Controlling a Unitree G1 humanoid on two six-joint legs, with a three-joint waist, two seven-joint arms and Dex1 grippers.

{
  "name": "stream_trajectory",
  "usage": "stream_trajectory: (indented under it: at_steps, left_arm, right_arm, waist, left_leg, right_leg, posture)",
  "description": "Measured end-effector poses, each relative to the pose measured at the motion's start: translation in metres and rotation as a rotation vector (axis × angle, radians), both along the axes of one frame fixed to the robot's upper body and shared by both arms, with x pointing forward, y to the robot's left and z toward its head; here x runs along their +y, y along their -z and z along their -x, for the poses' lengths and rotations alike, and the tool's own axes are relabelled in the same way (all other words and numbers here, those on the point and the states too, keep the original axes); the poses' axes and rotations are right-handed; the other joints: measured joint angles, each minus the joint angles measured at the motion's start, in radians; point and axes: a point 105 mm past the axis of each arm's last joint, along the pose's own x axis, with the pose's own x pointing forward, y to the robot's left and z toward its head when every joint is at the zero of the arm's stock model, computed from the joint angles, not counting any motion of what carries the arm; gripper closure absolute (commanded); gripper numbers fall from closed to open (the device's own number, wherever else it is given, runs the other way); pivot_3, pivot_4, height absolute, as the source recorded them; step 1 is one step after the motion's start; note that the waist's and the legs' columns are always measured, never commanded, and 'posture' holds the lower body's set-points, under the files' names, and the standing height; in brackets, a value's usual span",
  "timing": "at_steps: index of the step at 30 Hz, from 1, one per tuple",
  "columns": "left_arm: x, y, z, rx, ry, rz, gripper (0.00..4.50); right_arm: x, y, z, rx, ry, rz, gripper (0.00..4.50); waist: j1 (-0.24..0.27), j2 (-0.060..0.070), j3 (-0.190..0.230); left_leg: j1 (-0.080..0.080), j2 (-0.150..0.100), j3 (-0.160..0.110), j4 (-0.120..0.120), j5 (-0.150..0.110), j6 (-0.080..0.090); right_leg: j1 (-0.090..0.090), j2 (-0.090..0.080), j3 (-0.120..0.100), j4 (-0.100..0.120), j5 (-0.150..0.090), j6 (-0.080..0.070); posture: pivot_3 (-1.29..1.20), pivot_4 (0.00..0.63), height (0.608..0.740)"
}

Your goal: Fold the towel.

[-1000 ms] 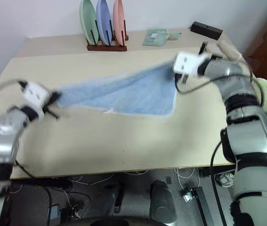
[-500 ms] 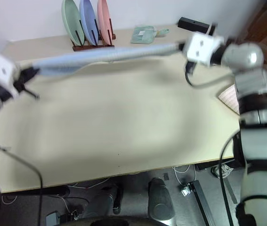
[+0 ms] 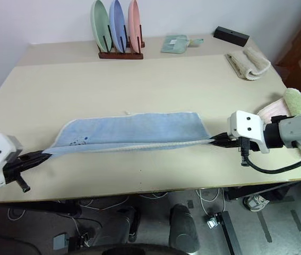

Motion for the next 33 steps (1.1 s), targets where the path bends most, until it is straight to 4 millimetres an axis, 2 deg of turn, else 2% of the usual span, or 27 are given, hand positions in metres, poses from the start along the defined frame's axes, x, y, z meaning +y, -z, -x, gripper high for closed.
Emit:
stream_trajectory:
  at_steps: [4, 8, 12, 15, 23, 26, 32, 33]
  left_arm:
    - [0.002, -0.004, -0.026, -0.057, -0.016, 0.012, 4.50]
    - [0.003, 0.002, -0.057, -0.094, -0.025, 0.002, 4.50]
    - [0.003, 0.016, -0.082, -0.089, -0.033, -0.002, 4.50]
    - [0.004, 0.030, -0.092, -0.063, -0.034, -0.015, 4.50]
    - [0.007, 0.039, -0.098, -0.041, -0.043, 0.002, 4.50]
    - [0.008, 0.043, -0.097, -0.022, -0.052, 0.019, 3.62]
    - [0.016, 0.042, -0.100, -0.042, -0.124, 0.046, 0.74]
    - [0.018, 0.038, -0.103, -0.066, -0.154, 0.075, 0.74]
  right_arm:
    - [0.002, -0.001, -0.031, -0.105, 0.037, 0.006, 4.46]
    - [0.001, 0.019, -0.066, -0.145, 0.079, 0.053, 4.46]
    - [0.005, 0.036, -0.096, -0.154, 0.107, 0.076, 4.46]
    - [0.006, 0.044, -0.108, -0.159, 0.114, 0.088, 4.46]
    - [0.012, 0.047, -0.120, -0.180, 0.107, 0.088, 4.46]
    - [0.014, 0.050, -0.121, -0.168, 0.110, 0.080, 3.67]
    - [0.012, 0.044, -0.126, -0.197, 0.136, 0.076, 0.76]
    - [0.011, 0.041, -0.128, -0.221, 0.151, 0.077, 0.76]
  waist:
    - [-0.001, 0.000, 0.000]
    - [-0.003, 0.000, 0.000]
    - [-0.008, 0.000, 0.000]
    - [-0.008, 0.000, 0.000]
    - [-0.009, 0.000, 0.000]
    - [-0.010, 0.000, 0.000]
    - [-0.009, 0.000, 0.000]
    - [-0.009, 0.000, 0.000]
  left_leg:
    - [-0.001, 0.000, 0.000, -0.001, 0.000, 0.000]
    - [-0.001, 0.000, 0.000, -0.002, 0.000, 0.000]
    - [-0.001, -0.001, 0.001, -0.002, 0.000, -0.001]
    - [-0.001, -0.001, 0.000, -0.003, 0.000, -0.001]
    - [-0.002, -0.001, 0.000, -0.003, -0.001, -0.002]
    - [-0.002, -0.001, 0.000, -0.002, -0.001, -0.002]
    - [-0.002, -0.001, -0.001, -0.002, -0.001, -0.002]
    - [-0.002, -0.001, -0.001, -0.002, 0.000, -0.002]
  right_leg:
    - [-0.001, 0.000, 0.000, 0.000, 0.004, 0.001]
    - [-0.004, 0.001, 0.000, 0.000, 0.005, 0.004]
    - [-0.004, 0.001, 0.000, 0.000, 0.006, 0.005]
    - [-0.005, 0.002, 0.000, 0.001, 0.006, 0.005]
    - [-0.006, 0.002, 0.000, 0.001, 0.006, 0.005]
    - [-0.006, 0.003, 0.000, 0.001, 0.006, 0.005]
    - [-0.006, 0.003, 0.000, 0.001, 0.006, 0.005]
    - [-0.006, 0.003, 0.000, 0.001, 0.006, 0.005]
  posture:
    - [0.00, 0.150, 0.737]
    - [0.00, 0.150, 0.737]
    - [0.00, 0.150, 0.737]
    - [0.00, 0.150, 0.737]
    - [0.00, 0.150, 0.737]
    - [0.00, 0.150, 0.737]
    - [0.00, 0.150, 0.737]
    - [0.00, 0.150, 0.737]
